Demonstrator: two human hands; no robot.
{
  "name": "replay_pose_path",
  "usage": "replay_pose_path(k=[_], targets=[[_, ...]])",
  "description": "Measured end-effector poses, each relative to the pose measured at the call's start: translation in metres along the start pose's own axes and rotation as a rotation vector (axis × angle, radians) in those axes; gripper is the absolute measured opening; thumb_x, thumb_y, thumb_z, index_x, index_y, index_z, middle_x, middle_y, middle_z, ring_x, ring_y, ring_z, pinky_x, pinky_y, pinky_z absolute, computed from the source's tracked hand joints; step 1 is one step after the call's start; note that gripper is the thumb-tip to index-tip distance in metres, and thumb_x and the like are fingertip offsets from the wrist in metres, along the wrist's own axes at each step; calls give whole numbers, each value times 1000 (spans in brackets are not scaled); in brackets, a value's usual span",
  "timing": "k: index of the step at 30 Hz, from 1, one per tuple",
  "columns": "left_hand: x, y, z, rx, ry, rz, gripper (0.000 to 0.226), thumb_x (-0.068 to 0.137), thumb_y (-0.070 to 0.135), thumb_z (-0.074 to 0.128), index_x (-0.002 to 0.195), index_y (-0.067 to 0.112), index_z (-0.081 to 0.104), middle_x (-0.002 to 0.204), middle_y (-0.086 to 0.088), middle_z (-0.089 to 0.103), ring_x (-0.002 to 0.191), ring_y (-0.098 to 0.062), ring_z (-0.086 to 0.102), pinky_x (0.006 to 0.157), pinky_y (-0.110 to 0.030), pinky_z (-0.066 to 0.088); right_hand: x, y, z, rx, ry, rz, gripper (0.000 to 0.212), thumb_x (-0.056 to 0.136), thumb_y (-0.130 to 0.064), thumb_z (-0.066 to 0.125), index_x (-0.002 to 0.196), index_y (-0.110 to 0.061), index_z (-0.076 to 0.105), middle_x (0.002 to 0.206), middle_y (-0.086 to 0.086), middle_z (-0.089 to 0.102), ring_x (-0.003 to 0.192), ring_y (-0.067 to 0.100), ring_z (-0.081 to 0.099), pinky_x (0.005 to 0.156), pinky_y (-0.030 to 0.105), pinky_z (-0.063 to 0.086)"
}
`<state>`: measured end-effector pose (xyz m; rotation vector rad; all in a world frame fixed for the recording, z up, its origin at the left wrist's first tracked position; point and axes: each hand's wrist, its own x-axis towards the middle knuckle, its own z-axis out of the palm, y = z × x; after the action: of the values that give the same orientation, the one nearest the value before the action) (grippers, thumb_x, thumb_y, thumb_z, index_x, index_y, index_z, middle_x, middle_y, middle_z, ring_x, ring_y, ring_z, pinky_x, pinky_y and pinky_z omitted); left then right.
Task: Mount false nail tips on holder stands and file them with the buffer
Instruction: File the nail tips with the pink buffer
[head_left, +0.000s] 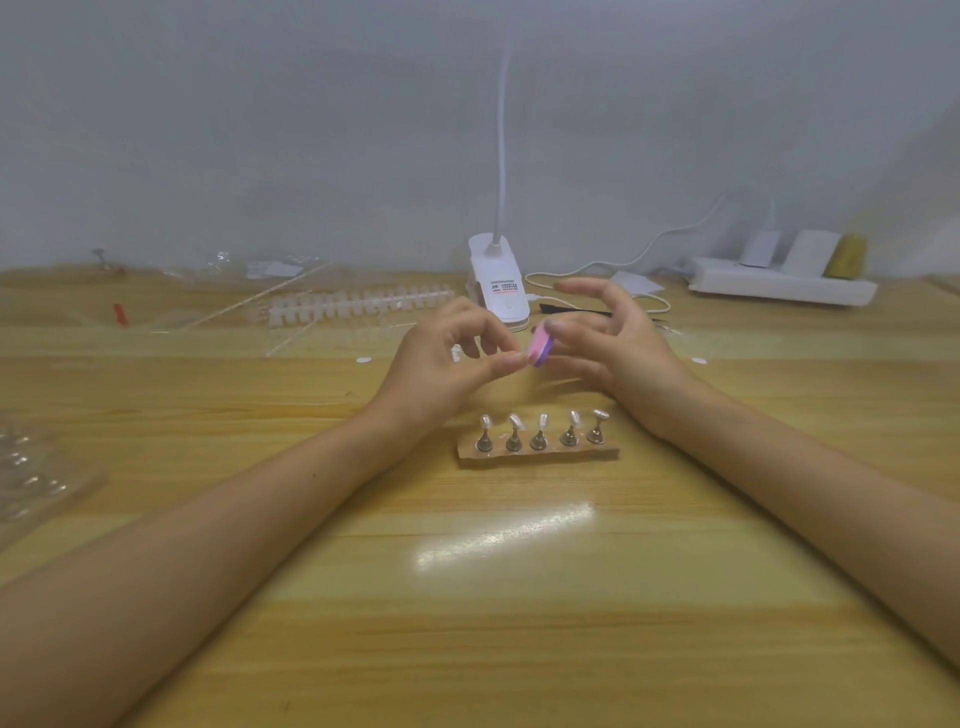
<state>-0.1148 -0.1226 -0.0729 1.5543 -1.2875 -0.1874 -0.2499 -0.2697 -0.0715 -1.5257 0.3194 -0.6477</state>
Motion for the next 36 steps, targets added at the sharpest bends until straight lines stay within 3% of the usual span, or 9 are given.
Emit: replay_pose_path(k=[2,5,9,13,17,20,26,31,36], targets=[[0,-1,0,-12,19,-1,12,83,19,77,76,22,68,92,-7,61,81,-15,54,84,-32,46,1,0,-4,39,34,10,57,86,-15,73,137,-12,48,96,11,76,86,22,74,72,31,60],[1,-3,-1,-21,51,-7,10,84,21,76,79,16,69,94,-9,62,84,-20,57,87,-41,48,-2,1,1,-75,-147,4,58,81,-20,75,135,-19,51,103,14,74,92,28,73,79,40,61],[0,-3,0,-9,21,15,11,82,21,78,76,22,68,88,-2,60,79,-13,54,81,-30,46,1,2,-3,17,17,3,60,80,-20,75,135,-16,49,99,5,77,91,22,75,76,33,60],[2,-5,-1,-45,76,-8,11,85,17,75,79,10,69,89,-8,62,77,-10,55,79,-26,47,-1,2,1,-119,-192,18,57,82,-19,77,133,-20,52,103,13,74,93,28,74,80,37,61],[1,-3,0,-18,36,8,10,83,20,77,79,14,70,87,-3,62,78,-15,55,79,-31,47,1,3,-3,-4,-29,12,59,78,-25,76,132,-19,51,105,9,75,97,26,74,81,34,58],[0,-2,0,-2,47,15,8,83,20,77,79,17,70,89,-4,61,79,-17,56,81,-35,48,3,1,-5,-26,-100,39,60,78,-27,75,133,-18,52,105,8,75,98,29,74,83,34,60],[0,-1,-1,8,90,22,8,84,18,75,80,13,69,90,-6,61,74,-8,53,79,-28,47,1,1,-2,-55,-184,44,60,79,-22,77,134,-18,52,104,13,73,91,31,74,79,36,60],[0,3,1,32,26,64,10,82,16,77,77,17,69,87,-4,60,76,-17,55,78,-35,47,2,2,-4,21,-18,14,55,83,-20,75,133,-16,51,101,10,75,90,26,75,76,32,60],[0,2,1,38,28,46,11,82,16,77,76,14,68,87,-5,59,76,-21,56,79,-39,48,-1,1,0,-56,-126,1,61,79,-24,75,134,-17,51,100,10,74,88,29,74,79,40,62]])
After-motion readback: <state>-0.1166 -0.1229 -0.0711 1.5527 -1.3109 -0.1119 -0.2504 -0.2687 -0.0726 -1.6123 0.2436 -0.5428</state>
